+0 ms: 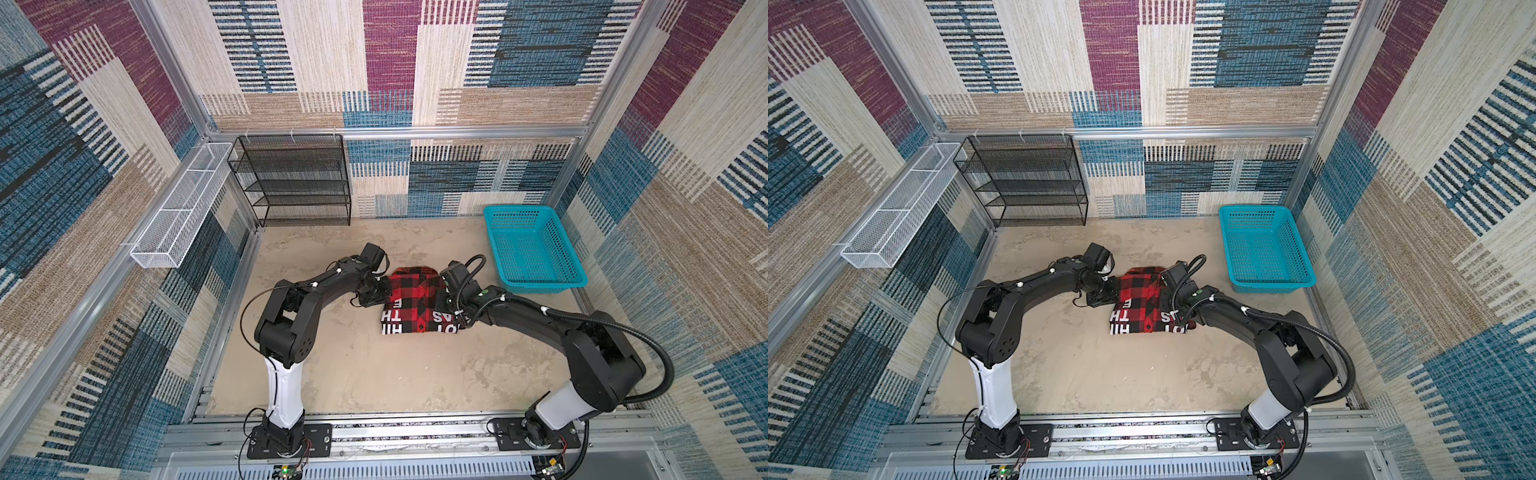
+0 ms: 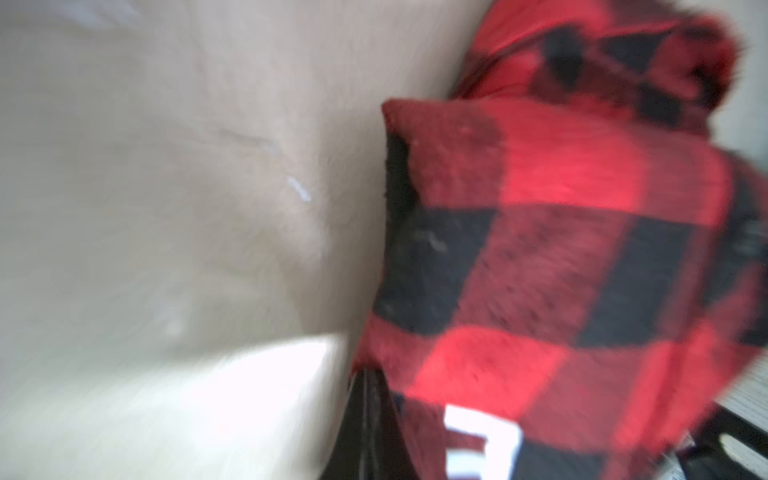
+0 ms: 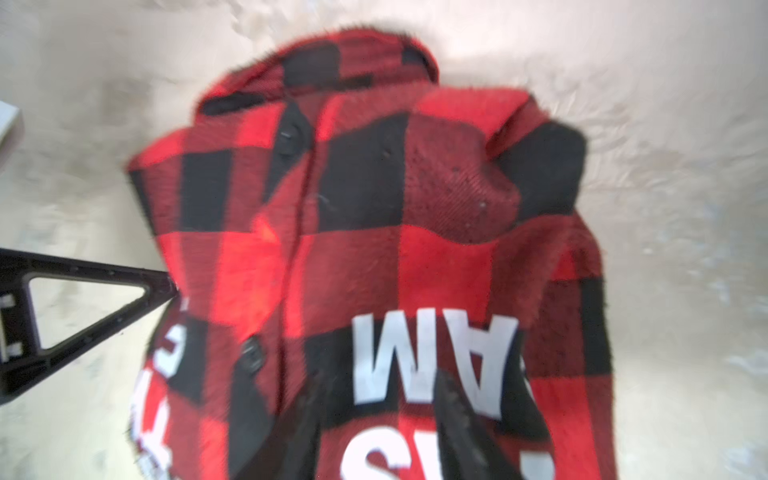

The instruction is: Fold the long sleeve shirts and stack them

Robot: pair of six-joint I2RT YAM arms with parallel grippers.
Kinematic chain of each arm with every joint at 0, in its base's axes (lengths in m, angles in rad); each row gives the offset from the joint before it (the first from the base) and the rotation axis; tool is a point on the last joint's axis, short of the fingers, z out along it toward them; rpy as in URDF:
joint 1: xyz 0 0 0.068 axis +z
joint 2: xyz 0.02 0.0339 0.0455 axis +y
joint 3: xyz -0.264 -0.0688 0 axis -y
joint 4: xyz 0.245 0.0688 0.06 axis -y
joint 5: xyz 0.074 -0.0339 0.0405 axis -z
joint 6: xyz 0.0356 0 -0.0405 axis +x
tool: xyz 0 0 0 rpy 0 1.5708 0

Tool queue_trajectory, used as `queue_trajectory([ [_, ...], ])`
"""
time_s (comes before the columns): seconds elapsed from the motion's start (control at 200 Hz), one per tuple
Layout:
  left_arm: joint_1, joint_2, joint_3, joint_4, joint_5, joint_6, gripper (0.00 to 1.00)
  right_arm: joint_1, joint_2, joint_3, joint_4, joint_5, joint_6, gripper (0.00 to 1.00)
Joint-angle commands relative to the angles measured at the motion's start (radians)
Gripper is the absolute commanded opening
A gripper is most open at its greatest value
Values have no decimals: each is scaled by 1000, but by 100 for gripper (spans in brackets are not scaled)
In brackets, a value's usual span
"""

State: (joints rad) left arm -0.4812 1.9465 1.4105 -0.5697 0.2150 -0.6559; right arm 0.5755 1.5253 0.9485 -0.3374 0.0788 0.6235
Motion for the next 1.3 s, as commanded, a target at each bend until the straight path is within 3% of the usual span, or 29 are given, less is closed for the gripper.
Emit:
queue_trajectory([
  [0.0,4,-58,46,-106,-84,45,8,-7,-90,-10,-47,1,-10,62],
  [0.155,0,-108,101,-161,-81,79,13,-112,-153,-37,-37,-162,-63,80],
  [0.26,-17,-97,123,-159,-64,61,13,-191,-106,-30,-21,-257,-112,84],
  [0.621,-130,115,243,-108,-56,-19,5,-326,4,-83,64,-412,-203,90],
  [0.941,-128,180,138,-92,-192,-26,0,-344,140,-117,157,-490,-243,93],
  [1.297,-120,186,82,-68,-246,-14,0,-344,241,-115,299,-705,-242,95],
])
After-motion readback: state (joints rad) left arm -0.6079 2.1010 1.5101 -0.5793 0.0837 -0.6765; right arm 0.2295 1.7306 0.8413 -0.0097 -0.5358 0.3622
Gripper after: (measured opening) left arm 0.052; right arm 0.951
